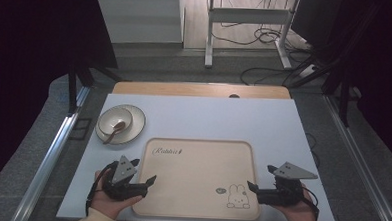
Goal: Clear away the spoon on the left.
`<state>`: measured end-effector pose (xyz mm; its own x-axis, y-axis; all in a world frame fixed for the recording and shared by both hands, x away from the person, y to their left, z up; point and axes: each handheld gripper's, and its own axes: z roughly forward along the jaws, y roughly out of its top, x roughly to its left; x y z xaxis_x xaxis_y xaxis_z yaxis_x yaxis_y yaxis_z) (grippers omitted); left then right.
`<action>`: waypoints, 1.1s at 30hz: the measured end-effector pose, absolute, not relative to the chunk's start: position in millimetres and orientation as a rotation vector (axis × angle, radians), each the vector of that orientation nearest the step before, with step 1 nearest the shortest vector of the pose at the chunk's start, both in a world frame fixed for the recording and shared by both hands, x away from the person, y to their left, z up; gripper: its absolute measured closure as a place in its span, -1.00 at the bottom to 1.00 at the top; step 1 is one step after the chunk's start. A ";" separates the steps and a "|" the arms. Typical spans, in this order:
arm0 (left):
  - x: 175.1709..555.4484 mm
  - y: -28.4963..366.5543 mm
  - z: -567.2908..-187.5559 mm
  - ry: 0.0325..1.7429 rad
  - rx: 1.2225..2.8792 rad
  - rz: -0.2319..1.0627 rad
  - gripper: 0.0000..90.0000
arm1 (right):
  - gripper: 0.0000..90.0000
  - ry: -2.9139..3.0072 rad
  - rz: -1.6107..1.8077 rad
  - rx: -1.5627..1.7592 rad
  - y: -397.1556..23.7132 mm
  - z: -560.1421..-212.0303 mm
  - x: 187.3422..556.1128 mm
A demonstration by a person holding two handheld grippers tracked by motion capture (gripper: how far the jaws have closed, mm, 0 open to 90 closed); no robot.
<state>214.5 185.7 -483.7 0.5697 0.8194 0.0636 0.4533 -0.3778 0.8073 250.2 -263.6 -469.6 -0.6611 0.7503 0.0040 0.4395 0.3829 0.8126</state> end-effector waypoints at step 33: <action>211.8 191.1 -478.2 0.995 2.003 0.639 -0.41 | -0.63 2.280 1.164 1.042 -269.8 -470.4 246.0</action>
<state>211.8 191.1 -478.2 0.5641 0.8211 0.0871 0.4210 -0.3768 0.8251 246.0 -269.8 -470.4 -0.6556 0.7551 0.0021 0.4446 0.3838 0.8093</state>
